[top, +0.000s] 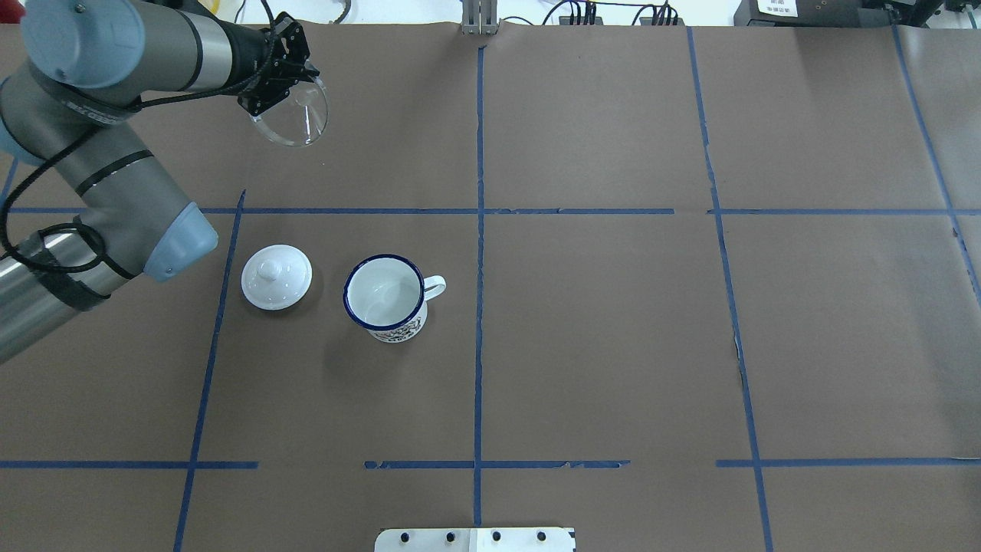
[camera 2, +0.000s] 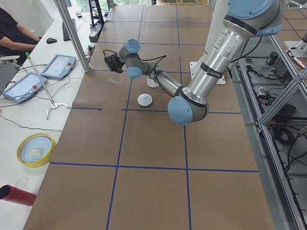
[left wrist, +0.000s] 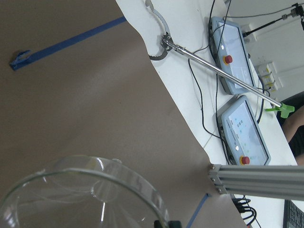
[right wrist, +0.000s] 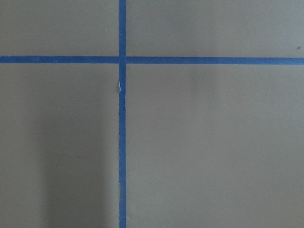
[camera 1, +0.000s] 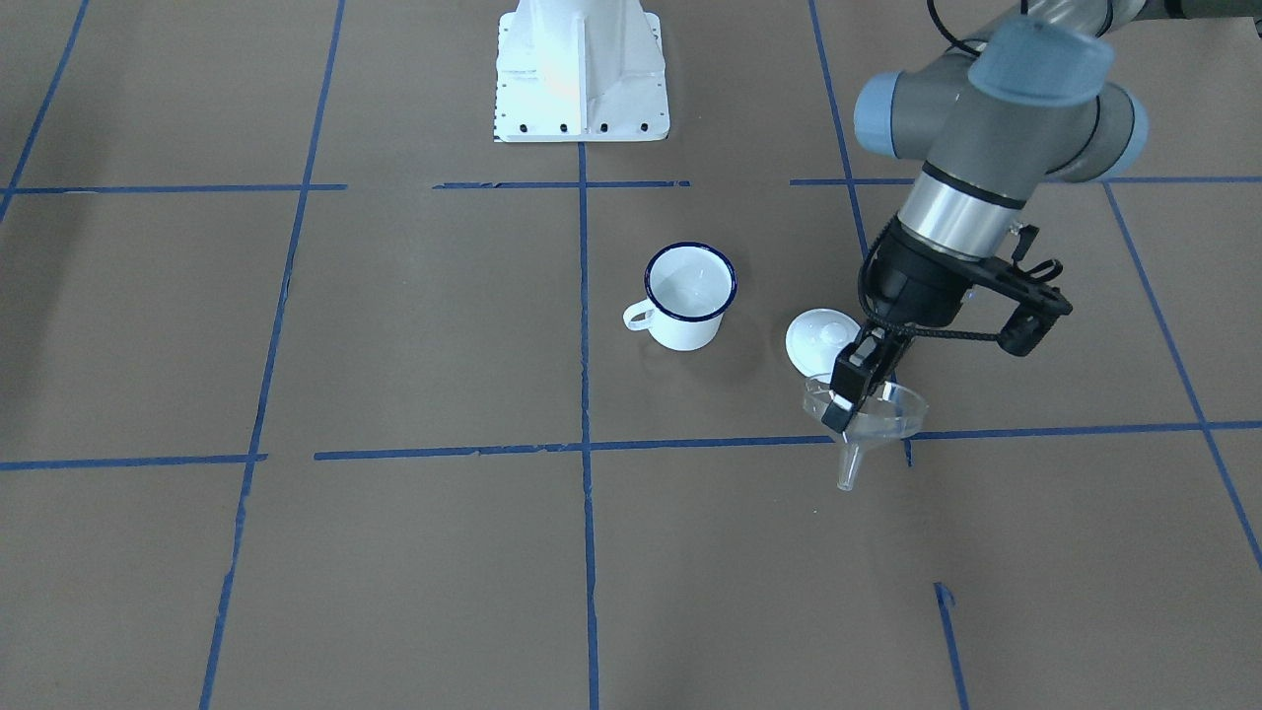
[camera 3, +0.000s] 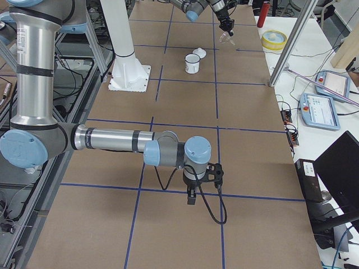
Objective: Place funnel on cup
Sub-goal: 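Lift the glass funnel and carry it toward the open mug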
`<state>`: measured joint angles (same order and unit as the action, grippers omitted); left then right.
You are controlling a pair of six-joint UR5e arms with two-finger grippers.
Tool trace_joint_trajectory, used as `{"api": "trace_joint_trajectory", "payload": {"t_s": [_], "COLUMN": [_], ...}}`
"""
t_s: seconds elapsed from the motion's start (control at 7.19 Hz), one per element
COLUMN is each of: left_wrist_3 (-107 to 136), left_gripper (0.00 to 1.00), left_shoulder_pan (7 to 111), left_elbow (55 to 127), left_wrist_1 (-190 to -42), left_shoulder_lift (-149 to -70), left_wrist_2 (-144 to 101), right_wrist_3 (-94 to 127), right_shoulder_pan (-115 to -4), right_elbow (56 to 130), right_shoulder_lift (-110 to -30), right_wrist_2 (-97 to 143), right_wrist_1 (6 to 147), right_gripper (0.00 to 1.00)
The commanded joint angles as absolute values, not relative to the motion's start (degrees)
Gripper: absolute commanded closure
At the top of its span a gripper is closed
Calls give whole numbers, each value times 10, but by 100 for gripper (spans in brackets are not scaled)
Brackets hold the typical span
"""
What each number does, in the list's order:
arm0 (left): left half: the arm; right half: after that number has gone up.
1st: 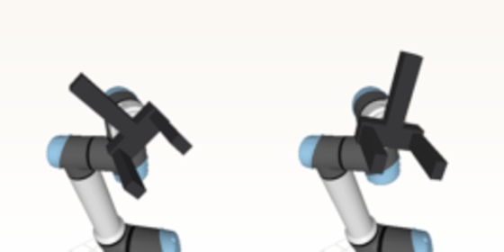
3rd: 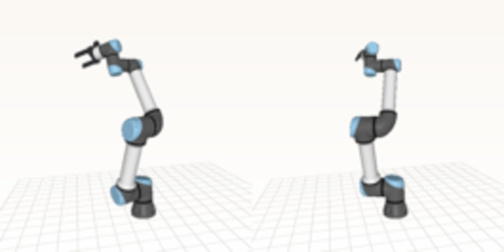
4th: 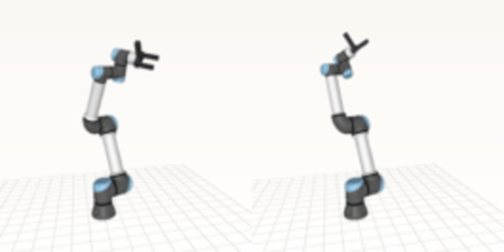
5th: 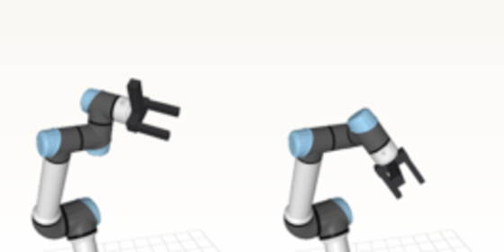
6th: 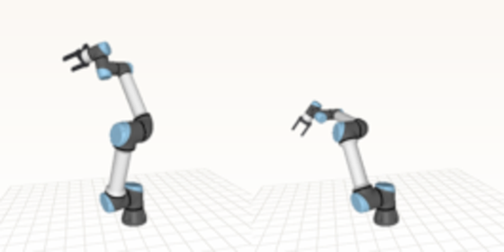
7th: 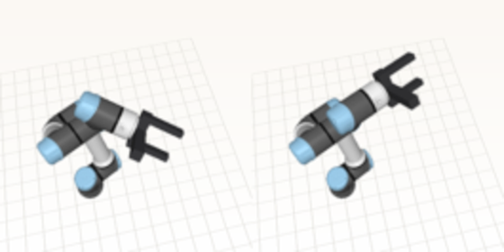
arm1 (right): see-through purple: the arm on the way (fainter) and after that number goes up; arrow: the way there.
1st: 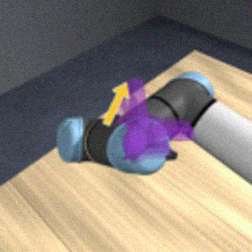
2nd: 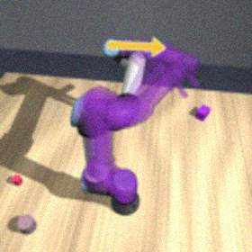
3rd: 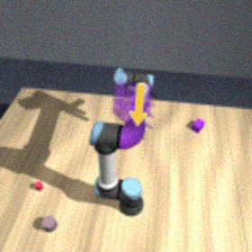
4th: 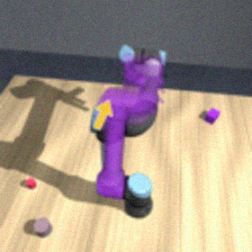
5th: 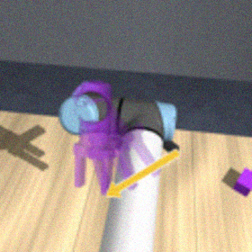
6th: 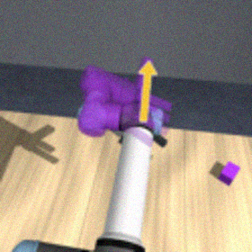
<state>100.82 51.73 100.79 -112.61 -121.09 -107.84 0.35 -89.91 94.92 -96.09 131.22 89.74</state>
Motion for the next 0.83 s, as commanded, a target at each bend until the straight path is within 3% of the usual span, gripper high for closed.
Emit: {"api": "trace_joint_trajectory", "payload": {"t_s": [0.0, 0.28, 0.7], "left_wrist_3": [921, 857, 822], "left_gripper": [100, 100, 100], "left_shoulder_pan": [516, 467, 370], "left_elbow": [1089, 1099, 1083], "left_wrist_1": [-943, -798, -762], "left_shoulder_lift": [-1229, -1303, -1338], "left_wrist_2": [-1124, -1127, -1119], "right_wrist_3": [4, 4, 4], "right_shoulder_pan": [-899, -899, -899], "right_elbow": [949, 949, 949], "right_shoulder_lift": [-962, -962, -961], "right_wrist_2": [1312, 1312, 1312], "right_wrist_1": [897, 897, 897], "right_gripper": [0, 0, 0]}}
